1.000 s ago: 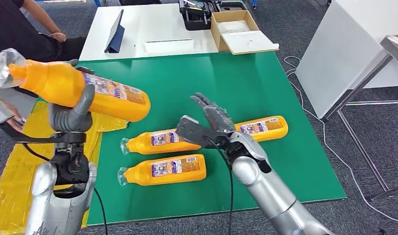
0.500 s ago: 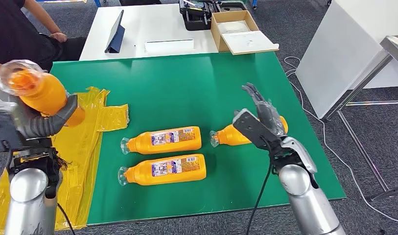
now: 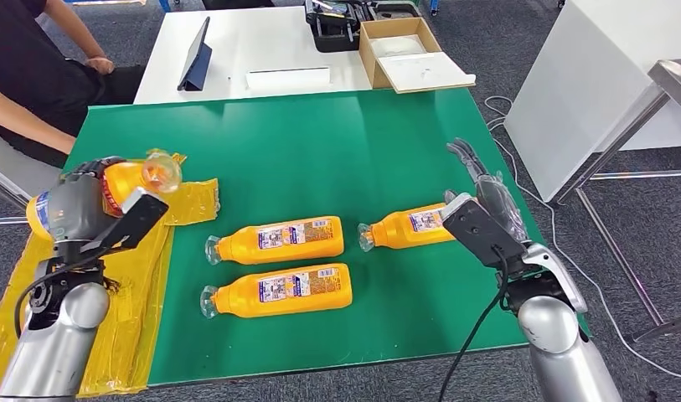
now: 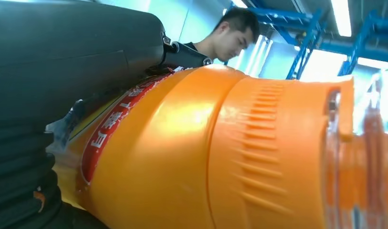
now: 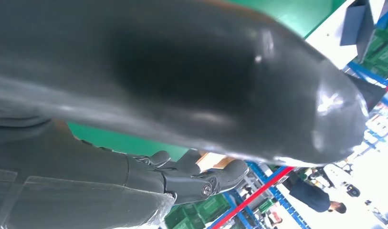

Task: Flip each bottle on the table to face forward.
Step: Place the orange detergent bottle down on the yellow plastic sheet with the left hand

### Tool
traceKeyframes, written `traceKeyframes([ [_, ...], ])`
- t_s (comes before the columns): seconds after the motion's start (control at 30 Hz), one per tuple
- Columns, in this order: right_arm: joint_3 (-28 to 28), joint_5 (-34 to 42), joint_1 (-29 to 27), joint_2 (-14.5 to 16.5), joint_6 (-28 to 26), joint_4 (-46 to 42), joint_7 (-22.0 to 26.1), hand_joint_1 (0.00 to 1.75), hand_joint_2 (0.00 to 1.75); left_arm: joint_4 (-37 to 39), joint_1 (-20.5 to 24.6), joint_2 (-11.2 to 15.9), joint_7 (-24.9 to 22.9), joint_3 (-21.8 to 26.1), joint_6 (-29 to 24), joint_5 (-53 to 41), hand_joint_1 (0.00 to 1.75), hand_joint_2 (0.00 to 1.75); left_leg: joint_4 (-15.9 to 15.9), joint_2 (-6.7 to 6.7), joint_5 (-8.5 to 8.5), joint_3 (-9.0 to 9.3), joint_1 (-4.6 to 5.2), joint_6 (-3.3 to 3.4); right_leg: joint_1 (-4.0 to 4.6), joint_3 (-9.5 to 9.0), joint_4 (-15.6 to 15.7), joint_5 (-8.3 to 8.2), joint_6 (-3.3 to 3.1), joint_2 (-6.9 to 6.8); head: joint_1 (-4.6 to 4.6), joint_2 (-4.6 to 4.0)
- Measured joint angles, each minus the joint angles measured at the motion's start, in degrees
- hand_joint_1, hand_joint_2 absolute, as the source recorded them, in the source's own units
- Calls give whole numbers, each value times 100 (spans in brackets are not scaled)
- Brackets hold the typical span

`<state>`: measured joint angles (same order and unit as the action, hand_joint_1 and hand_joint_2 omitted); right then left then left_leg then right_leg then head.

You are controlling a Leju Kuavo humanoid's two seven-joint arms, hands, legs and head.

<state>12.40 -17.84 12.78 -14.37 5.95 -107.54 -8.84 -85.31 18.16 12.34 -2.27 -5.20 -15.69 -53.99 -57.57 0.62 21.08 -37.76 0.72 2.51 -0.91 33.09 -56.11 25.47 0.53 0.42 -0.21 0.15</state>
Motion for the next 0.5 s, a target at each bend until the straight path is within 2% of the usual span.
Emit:
traceKeyframes([
  [0.2, 79, 373, 1, -271, 7, -157, 110, 0, 0, 1018, 92, 214, -1, -438, -126, -579, 175, 175, 0, 1, 0, -1, 1, 0, 0, -1, 0, 0, 0, 0, 0, 0],
  [0.43, 236, 547, -2, -404, 76, -292, 217, 0, 0, 1826, 247, 338, 25, -826, -158, -771, 172, 175, 0, 2, 0, -1, 1, 0, 0, -1, 0, 0, 0, 0, 0, 0],
  [0.5, 305, 584, -10, -440, 94, -337, 270, 0, 0, 2112, 322, 352, 26, -949, -169, -848, 85, 87, 0, 2, 0, -1, 1, 0, 0, 0, 0, 0, 0, 0, -1, 0],
])
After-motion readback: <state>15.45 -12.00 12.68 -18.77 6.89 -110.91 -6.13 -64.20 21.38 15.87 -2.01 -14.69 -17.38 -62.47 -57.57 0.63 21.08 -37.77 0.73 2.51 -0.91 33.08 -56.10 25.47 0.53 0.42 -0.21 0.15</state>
